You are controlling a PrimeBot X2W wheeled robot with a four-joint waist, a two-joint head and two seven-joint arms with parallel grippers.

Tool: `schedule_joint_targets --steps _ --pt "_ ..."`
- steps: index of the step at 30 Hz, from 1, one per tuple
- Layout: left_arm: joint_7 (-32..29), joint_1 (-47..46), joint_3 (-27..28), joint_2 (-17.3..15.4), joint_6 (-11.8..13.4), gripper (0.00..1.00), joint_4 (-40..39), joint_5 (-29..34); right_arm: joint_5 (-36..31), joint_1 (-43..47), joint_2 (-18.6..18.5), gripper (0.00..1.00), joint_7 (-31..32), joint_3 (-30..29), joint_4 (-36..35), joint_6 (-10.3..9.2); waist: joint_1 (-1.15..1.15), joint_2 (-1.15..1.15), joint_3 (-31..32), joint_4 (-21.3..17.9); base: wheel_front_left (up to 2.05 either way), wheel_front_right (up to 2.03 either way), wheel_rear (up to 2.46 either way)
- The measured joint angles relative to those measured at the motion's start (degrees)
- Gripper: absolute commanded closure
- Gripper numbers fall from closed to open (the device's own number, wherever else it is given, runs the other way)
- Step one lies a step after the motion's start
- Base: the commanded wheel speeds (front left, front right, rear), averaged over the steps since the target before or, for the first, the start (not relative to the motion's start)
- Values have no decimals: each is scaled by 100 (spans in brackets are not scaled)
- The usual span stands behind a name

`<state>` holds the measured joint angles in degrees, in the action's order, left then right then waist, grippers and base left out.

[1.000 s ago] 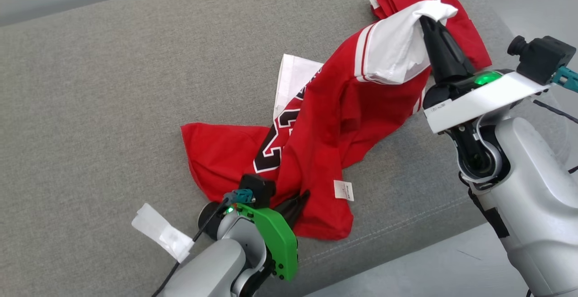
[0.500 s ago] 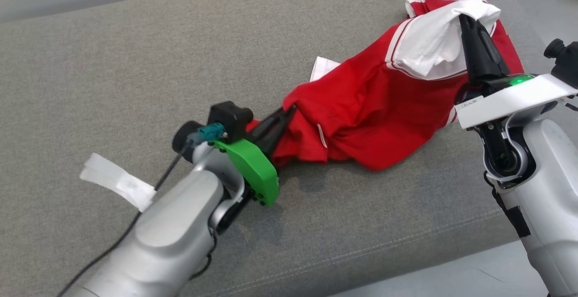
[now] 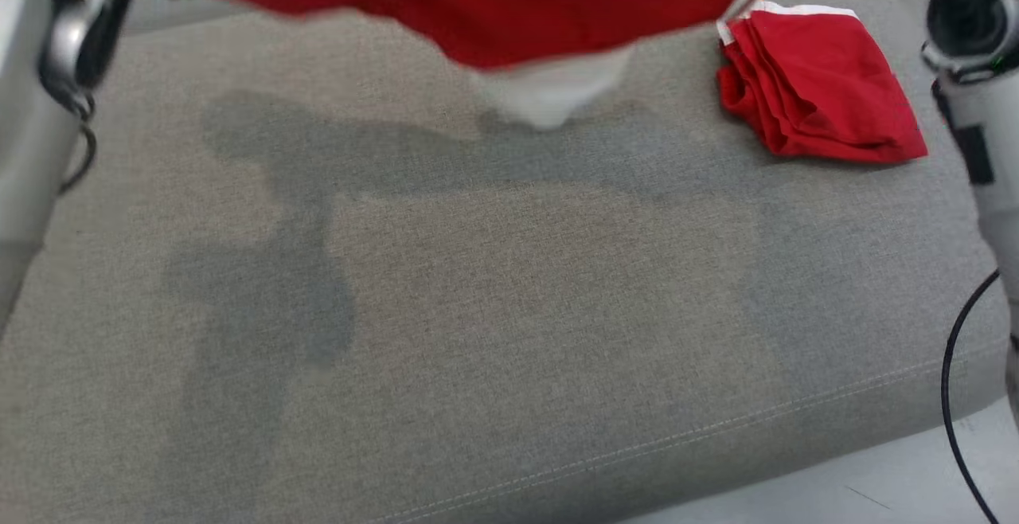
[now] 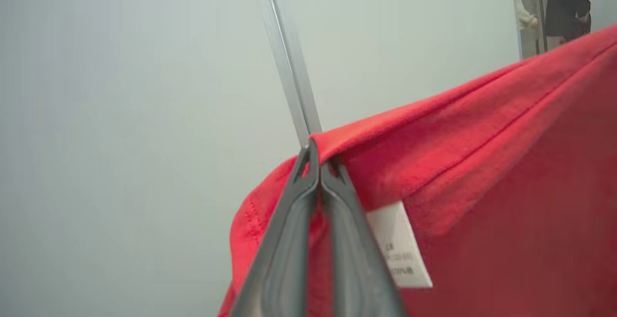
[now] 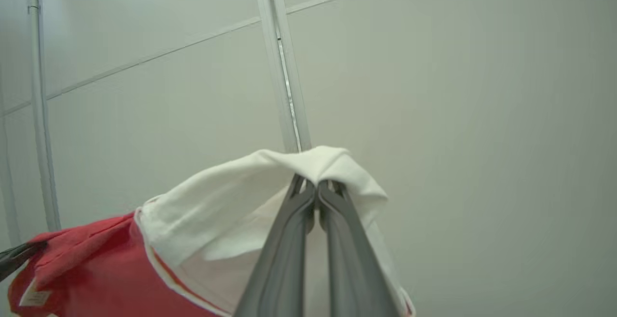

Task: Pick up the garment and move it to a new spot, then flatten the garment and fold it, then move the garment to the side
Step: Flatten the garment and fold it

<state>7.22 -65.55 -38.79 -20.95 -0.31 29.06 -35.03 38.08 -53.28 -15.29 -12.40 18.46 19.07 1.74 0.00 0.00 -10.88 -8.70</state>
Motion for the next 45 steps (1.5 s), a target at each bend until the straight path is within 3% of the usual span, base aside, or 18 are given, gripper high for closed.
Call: schedule_joint_targets --steps 3,6,10,14,22,32,40,41,42,43,44,45 --pt "380 -734 255 73 87 100 -269 108 -118 -594 -11 100 -202 -247 -48 -82 0 0 8 44 0 0 0" --pt "332 -560 -33 199 -25 100 -198 109 -63 -280 64 100 -180 35 243 66 0 0 6 106 0 0 0" --pt "-188 803 -836 216 -323 100 263 51 137 1190 348 100 222 838 965 347 0 0 -51 152 0 0 0" --pt "-587 2228 -1284 252 -478 100 715 -271 267 2477 450 100 515 1401 1500 453 0 0 -147 183 0 0 0" --pt "-303 2593 -1249 307 -474 100 865 -332 393 2608 467 100 108 1199 1614 480 0 0 -233 194 0 0 0" --pt "-156 2585 -1479 285 -313 100 764 126 597 2602 125 100 -125 755 1184 530 0 0 18 240 0 0 0" --pt "-155 2588 -1539 650 -209 100 803 98 539 2999 16 100 -121 978 1365 531 0 0 51 134 0 0 0" --pt "-126 2588 -1526 738 -167 83 808 93 457 2998 -37 100 -121 969 1391 530 0 0 39 118 0 0 0" --pt "-81 2587 -1508 808 -162 79 812 86 414 2997 -81 100 -121 937 1408 524 0 0 25 101 0 0 0" --pt "-42 2586 -1502 860 -119 60 816 85 414 2994 -104 100 -124 884 1419 520 0 0 10 81 0 0 0" --pt "57 2585 -1485 922 -63 0 842 93 414 2972 -120 100 -126 821 1443 515 0 0 -21 43 0 0 0" --pt "99 2584 -1465 942 -36 0 864 93 414 2956 -119 100 -126 806 1447 515 0 0 -39 26 0 0 0"
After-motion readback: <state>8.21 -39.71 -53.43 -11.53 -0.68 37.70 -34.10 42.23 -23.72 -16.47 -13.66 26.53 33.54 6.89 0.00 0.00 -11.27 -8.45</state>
